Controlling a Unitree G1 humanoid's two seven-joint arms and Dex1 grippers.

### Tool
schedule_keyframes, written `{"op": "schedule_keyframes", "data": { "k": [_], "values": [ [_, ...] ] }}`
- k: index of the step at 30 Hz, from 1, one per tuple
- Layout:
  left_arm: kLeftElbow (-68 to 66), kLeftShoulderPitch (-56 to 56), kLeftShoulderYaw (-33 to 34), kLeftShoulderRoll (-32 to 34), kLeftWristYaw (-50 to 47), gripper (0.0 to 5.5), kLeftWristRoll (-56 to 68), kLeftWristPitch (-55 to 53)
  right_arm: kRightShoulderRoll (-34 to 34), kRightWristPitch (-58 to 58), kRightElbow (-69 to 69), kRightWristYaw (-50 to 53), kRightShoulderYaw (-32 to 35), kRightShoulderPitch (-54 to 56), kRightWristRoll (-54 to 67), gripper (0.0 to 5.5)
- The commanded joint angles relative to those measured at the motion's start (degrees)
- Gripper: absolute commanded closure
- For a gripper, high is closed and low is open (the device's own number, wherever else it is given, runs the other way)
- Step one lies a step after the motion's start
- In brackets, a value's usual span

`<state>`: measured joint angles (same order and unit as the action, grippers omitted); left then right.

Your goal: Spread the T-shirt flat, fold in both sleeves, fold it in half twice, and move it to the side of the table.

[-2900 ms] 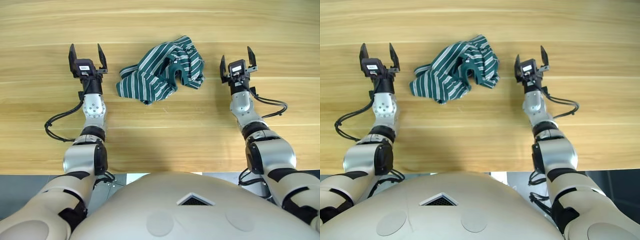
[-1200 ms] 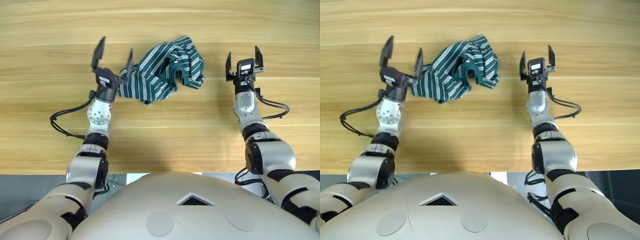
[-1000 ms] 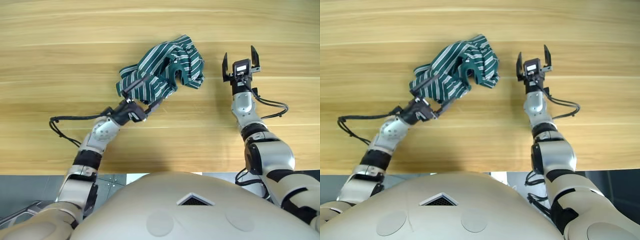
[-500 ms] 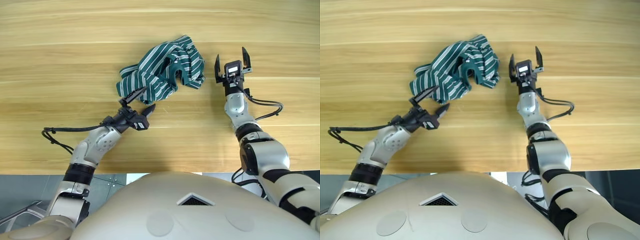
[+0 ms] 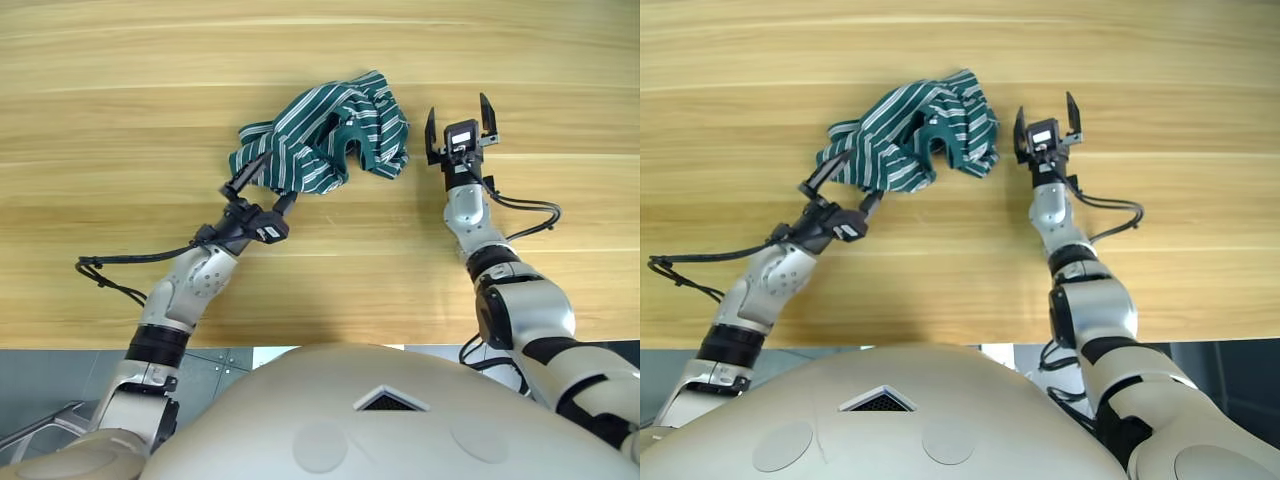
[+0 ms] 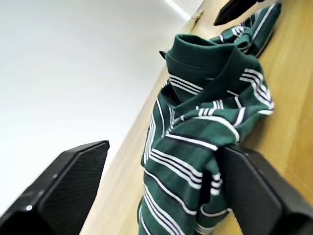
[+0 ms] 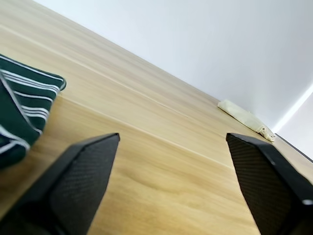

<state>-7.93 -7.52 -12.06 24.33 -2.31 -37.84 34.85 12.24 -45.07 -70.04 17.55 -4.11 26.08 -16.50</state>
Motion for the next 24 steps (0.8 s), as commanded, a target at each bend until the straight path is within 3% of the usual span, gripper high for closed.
{"op": "schedule_keyframes", "data": {
  "k": [1,16,24],
  "values": [
    [0.0,2.0,1.1,-0.8,-2.9,1.53,1.7,0.3,-0.7,1.0,-1.0,0.6,-0.2,0.1,-0.3,1.46],
    [-6.4,4.4,-2.5,0.1,-3.0,1.53,0.6,-0.5,-0.4,1.6,-1.4,1.4,-1.1,0.3,-1.1,1.46],
    [-7.1,3.6,-2.2,0.4,-3.1,2.62,2.5,-1.9,0.3,1.3,-0.7,3.1,-3.5,0.6,-3.9,1.46]
  ]
}}
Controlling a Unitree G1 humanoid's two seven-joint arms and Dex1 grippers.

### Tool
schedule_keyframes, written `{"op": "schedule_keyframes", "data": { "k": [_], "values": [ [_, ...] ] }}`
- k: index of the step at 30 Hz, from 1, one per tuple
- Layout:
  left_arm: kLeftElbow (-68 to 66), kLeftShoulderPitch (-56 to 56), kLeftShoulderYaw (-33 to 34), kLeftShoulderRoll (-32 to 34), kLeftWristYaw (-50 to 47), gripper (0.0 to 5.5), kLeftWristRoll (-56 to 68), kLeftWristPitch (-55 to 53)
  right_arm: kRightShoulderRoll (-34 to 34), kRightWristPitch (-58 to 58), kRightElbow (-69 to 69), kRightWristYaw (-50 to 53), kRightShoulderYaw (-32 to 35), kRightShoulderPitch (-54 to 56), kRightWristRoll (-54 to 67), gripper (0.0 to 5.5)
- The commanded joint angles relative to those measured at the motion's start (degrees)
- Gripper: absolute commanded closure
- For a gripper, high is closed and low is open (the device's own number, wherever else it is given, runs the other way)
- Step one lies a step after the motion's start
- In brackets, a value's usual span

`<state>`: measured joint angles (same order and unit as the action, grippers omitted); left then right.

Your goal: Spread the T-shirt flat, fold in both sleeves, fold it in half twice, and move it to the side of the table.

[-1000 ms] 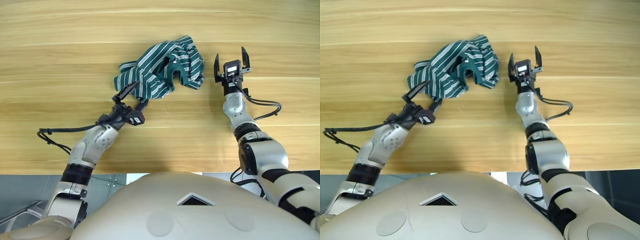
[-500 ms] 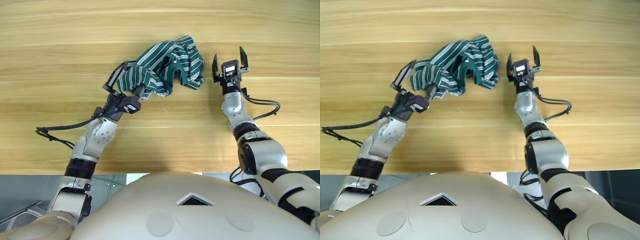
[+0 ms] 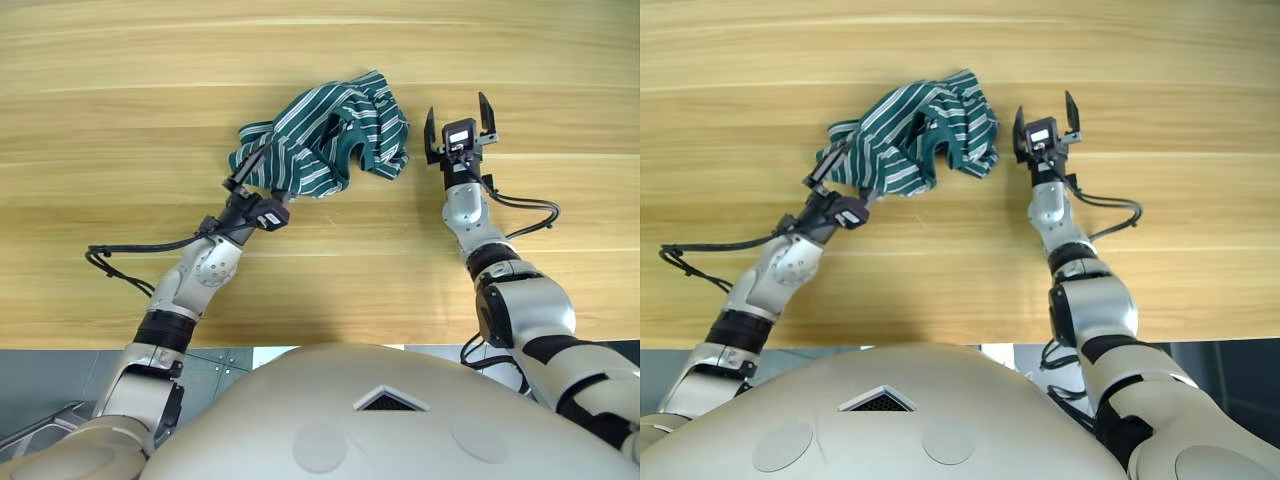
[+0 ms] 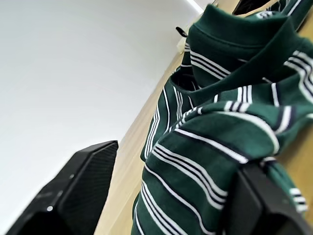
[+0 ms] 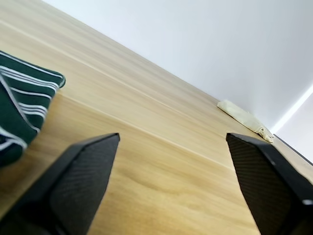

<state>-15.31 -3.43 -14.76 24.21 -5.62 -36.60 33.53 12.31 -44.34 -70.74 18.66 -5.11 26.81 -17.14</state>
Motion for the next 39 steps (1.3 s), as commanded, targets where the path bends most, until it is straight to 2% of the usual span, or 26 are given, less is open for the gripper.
{"op": "schedule_keyframes", "data": {
  "k": [1,8,13,18,22,25,33,39],
  "values": [
    [0.6,-0.8,0.9,0.6,0.1,2.76,1.9,-0.7,0.9,0.2,0.7,3.0,-4.3,-0.2,-5.5,1.46],
    [-0.2,-1.0,2.8,0.2,-1.2,3.78,3.5,-1.5,4.6,-3.1,4.6,5.8,-7.4,-1.3,-10.0,1.46],
    [-1.8,-0.4,3.2,0.4,-1.4,4.66,3.8,-2.3,6.4,-6.9,11.5,0.7,-11.1,-4.7,-12.1,1.46],
    [-2.9,-0.5,2.3,1.0,-0.2,5.46,3.8,-2.4,9.3,-9.5,25.8,-9.9,-11.6,-11.3,-6.2,1.46],
    [-2.1,-1.5,3.7,2.0,-0.6,5.49,5.0,-2.4,11.9,-7.1,34.5,-21.1,-14.1,-17.0,-3.1,1.46],
    [-1.2,-1.3,6.0,2.7,-1.7,5.49,6.5,-2.4,12.8,-4.1,37.3,-25.1,-14.0,-19.2,-2.9,1.46],
    [-0.3,0.5,12.6,-0.2,-7.8,5.49,10.3,-3.8,12.2,3.0,38.1,-22.2,-12.2,-17.3,-8.4,1.46],
    [-1.0,1.4,13.0,-2.0,-8.3,5.49,11.7,-2.5,10.9,4.2,39.2,-20.2,-11.5,-15.7,-9.1,1.46]
  ]
}}
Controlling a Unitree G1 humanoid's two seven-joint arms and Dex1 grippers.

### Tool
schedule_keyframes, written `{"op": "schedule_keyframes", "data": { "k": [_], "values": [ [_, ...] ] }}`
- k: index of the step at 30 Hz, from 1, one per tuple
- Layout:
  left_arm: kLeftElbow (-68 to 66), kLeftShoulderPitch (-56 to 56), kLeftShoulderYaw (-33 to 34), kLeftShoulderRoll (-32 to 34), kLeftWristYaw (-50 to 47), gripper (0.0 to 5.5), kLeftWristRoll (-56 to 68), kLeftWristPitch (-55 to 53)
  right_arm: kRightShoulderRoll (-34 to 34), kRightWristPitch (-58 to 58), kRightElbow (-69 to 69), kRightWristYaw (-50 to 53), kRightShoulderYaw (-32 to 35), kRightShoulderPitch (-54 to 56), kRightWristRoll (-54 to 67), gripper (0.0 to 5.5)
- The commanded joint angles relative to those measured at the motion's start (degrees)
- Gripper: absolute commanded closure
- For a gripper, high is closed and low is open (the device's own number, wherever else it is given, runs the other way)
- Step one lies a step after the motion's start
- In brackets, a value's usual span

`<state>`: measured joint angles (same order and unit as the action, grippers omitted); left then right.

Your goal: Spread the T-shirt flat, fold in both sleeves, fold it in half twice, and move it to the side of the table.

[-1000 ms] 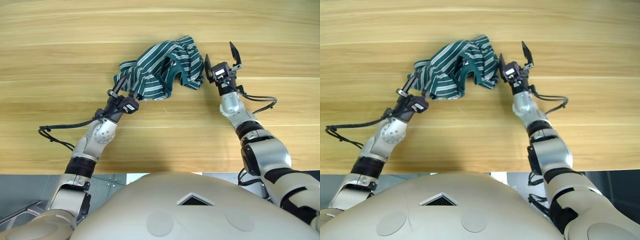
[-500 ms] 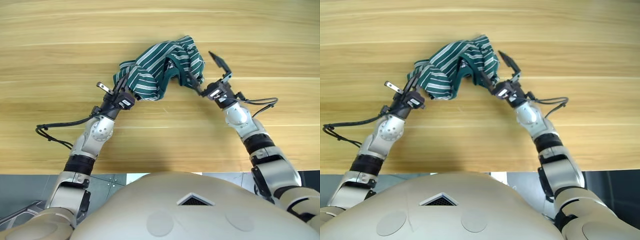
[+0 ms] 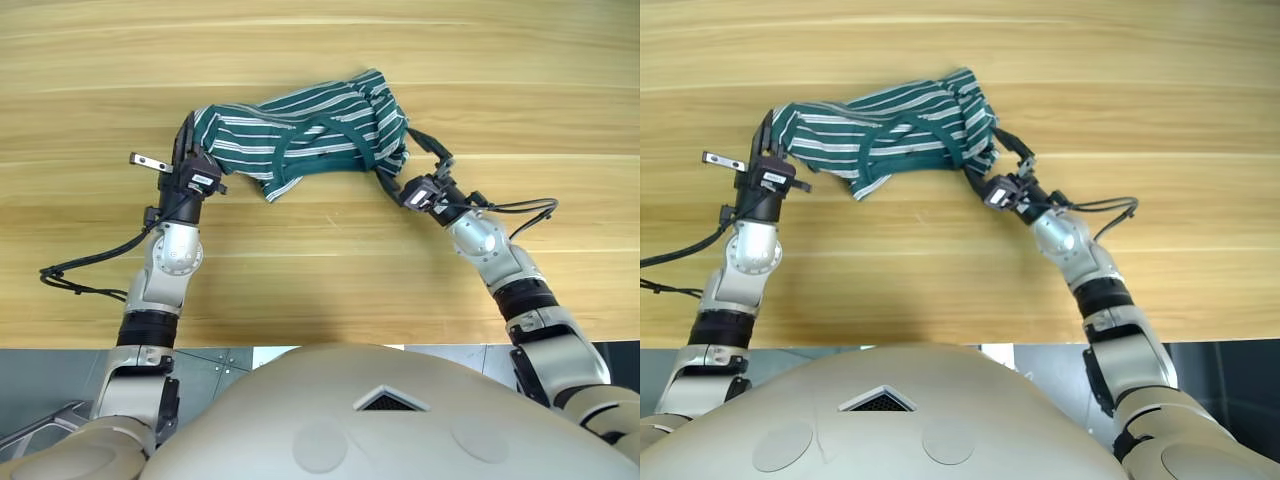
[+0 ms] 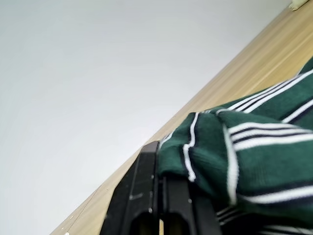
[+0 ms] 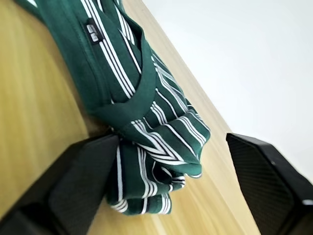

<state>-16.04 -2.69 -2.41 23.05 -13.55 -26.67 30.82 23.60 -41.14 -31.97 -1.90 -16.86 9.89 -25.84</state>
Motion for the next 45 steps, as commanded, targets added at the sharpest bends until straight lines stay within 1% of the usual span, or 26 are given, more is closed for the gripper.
{"op": "schedule_keyframes", "data": {
  "k": [1,4,8,15,25,26,27,36,45],
  "values": [
    [0.1,0.8,1.0,-1.0,-0.2,5.49,2.5,0.5,-0.3,1.3,-0.1,0.6,0.0,1.6,-1.2,1.46],
    [0.2,1.9,1.6,-1.3,0.0,5.49,3.7,1.3,-0.3,1.7,-1.3,0.3,-1.4,1.9,-3.1,1.46],
    [-0.1,2.6,1.8,-1.7,-0.3,5.49,4.1,2.1,-0.9,0.8,-0.2,-0.4,-2.3,1.8,-2.7,1.46],
    [-1.8,3.2,1.7,-2.5,-1.1,5.49,3.5,3.0,-1.4,2.8,-7.5,8.2,0.6,7.1,-4.1,1.46],
    [-4.2,3.9,1.5,-3.1,-2.3,5.49,3.1,3.6,-1.7,1.4,-14.3,13.1,0.7,10.4,-4.8,1.46],
    [-4.4,3.9,1.5,-3.1,-2.5,5.5,3.1,3.6,-1.7,1.2,-15.0,13.5,0.6,10.7,-4.9,1.67],
    [-4.5,3.9,1.6,-3.1,-2.6,5.5,3.1,3.7,-1.7,1.0,-15.5,13.8,0.5,10.8,-4.9,1.72],
    [-4.9,3.9,1.0,-3.2,-2.6,5.5,2.6,4.2,-2.1,-1.7,-16.9,14.5,-1.0,11.5,-6.0,3.35],
    [-4.2,4.2,-0.1,-3.9,-2.6,5.5,1.7,4.1,-3.6,-1.0,-18.0,13.2,-6.5,12.4,-10.1,4.87]
  ]
}}
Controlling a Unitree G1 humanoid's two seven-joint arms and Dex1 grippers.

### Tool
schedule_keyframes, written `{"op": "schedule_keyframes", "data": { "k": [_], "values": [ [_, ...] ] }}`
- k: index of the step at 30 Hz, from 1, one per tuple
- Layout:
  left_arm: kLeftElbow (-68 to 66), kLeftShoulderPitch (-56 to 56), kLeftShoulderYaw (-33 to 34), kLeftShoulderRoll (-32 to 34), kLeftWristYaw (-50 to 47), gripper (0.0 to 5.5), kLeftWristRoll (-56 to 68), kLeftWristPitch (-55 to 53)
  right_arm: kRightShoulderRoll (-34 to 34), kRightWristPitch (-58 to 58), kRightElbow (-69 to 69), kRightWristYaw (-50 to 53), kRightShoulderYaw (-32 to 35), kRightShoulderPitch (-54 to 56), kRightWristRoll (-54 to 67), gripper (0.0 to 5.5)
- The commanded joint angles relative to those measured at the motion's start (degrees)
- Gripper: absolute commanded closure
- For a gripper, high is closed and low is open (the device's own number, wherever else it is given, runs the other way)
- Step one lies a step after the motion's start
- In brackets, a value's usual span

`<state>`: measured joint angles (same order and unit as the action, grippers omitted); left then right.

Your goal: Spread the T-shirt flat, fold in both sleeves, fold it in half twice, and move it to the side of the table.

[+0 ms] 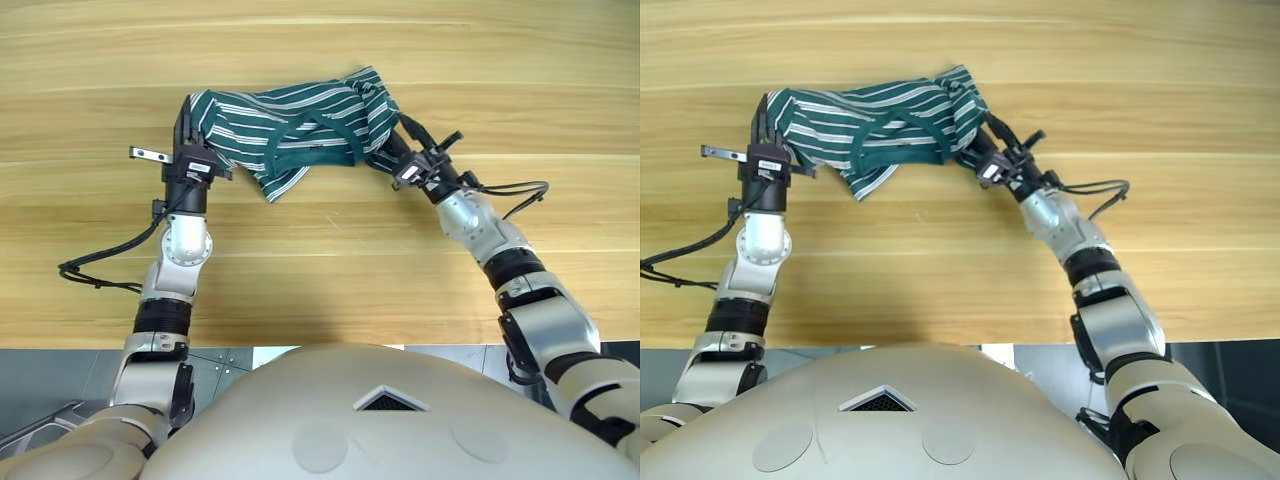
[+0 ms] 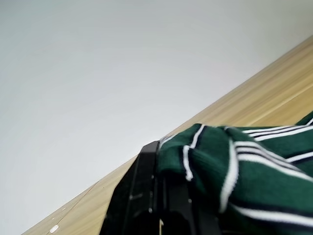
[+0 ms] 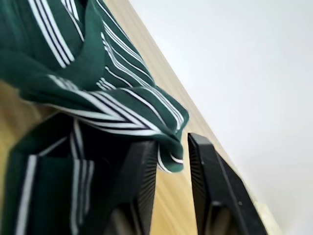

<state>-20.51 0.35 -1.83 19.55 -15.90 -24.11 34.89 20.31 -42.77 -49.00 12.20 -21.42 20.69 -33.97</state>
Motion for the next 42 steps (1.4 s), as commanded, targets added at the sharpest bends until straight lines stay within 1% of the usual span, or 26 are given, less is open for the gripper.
{"op": "schedule_keyframes", "data": {
  "k": [1,4,10,12,14,15,18,21,22,23,25,26,27,29,30,31,32,33,34,36,37,38,39,40,42],
  "values": [
    [0.3,1.2,-0.8,-0.5,-0.3,5.5,-1.0,0.1,-0.2,0.6,-1.2,-0.9,-2.3,1.7,-2.3,5.08],
    [0.2,1.6,-1.2,-1.0,-0.4,5.5,-1.4,0.1,0.6,0.4,-2.1,-0.8,-2.6,2.7,-2.4,5.47],
    [0.0,0.5,-0.8,-0.7,-0.6,5.5,-0.9,1.2,1.9,-0.2,-0.9,2.0,-0.7,1.9,-1.0,5.47],
    [0.7,-0.4,-0.3,-0.1,0.4,5.5,0.6,2.8,2.2,-0.7,0.1,2.7,0.3,1.3,-0.2,5.47],
    [1.6,-1.4,-0.6,0.8,3.2,5.5,3.8,6.0,3.0,-3.3,2.5,2.0,2.6,0.0,3.2,5.47],
    [1.9,-1.8,-0.8,1.3,4.9,5.5,6.0,7.8,3.4,-5.3,4.0,0.8,4.2,-0.8,6.2,5.47],
    [5.2,-2.8,-0.2,2.9,12.9,5.5,19.7,11.6,6.5,-10.3,10.7,-7.0,7.2,-3.6,17.3,5.47],
    [10.9,-5.6,-2.0,6.2,23.3,5.5,33.5,15.0,13.7,-14.9,21.1,-19.7,4.9,-10.6,31.0,5.47],
    [12.9,-7.5,-3.4,7.7,27.8,5.5,38.5,16.3,17.5,-16.7,26.1,-23.6,3.3,-14.5,36.6,5.47],
    [14.3,-9.7,-5.0,9.6,32.4,5.5,42.0,18.1,21.4,-18.9,30.8,-27.0,1.6,-18.4,41.9,5.47],
    [15.5,-11.6,-6.5,12.3,40.6,5.5,48.3,20.4,26.0,-23.0,37.8,-31.1,0.9,-23.4,51.6,5.47],
    [15.8,-11.1,-5.9,12.9,43.6,5.5,51.7,20.7,27.3,-24.4,40.7,-32.6,1.0,-24.1,56.2,5.47],
    [14.6,-8.0,-3.8,12.8,45.9,5.5,55.8,19.4,28.0,-25.4,43.2,-34.4,1.5,-23.1,61.1,5.47],
    [7.8,2.7,1.2,11.3,47.0,5.5,61.5,13.3,24.9,-21.9,42.4,-37.1,4.8,-15.3,68.2,5.47],
    [0.4,10.2,2.8,10.5,44.7,5.5,58.7,10.8,21.4,-17.5,36.6,-34.7,7.1,-8.1,64.2,5.47],
    [-9.0,18.5,3.0,9.5,42.3,5.5,54.6,8.3,17.2,-12.9,27.7,-30.6,8.6,0.9,58.0,5.47],
    [-17.4,25.1,2.2,9.1,39.2,5.5,48.3,7.5,13.8,-9.5,19.4,-27.3,9.2,8.3,52.3,5.47],
    [-25.5,31.5,0.6,8.0,37.9,5.5,43.9,6.0,10.9,-5.6,9.8,-21.5,7.8,16.4,44.8,5.47],
    [-32.8,37.8,-2.0,7.0,34.8,5.5,38.7,3.5,7.9,-0.5,0.2,-16.9,5.7,24.2,40.1,5.47],
    [-43.3,48.0,-5.6,4.6,30.1,5.5,32.0,-3.0,2.8,8.6,-13.6,-9.1,1.9,35.8,32.5,5.47],
    [-47.4,53.3,-6.8,3.2,26.4,5.5,29.4,-7.8,0.6,13.1,-18.3,-5.0,1.2,40.5,30.5,5.47],
    [-50.0,56.7,-7.3,2.2,24.1,5.5,27.9,-10.9,-0.6,15.7,-21.1,-2.1,1.1,43.3,29.0,5.47],
    [-52.5,60.8,-7.5,1.2,19.6,5.5,26.5,-15.5,-1.7,19.1,-23.6,1.1,1.6,46.4,28.5,5.47],
    [-54.4,64.5,-7.0,0.3,16.3,5.5,25.7,-19.2,-2.4,21.9,-25.3,4.6,2.8,49.3,28.1,5.47],
    [-56.4,71.6,-3.9,-0.3,8.5,5.5,25.5,-21.7,-2.6,24.9,-27.3,14.2,4.4,54.5,25.9,5.47]
  ]
}}
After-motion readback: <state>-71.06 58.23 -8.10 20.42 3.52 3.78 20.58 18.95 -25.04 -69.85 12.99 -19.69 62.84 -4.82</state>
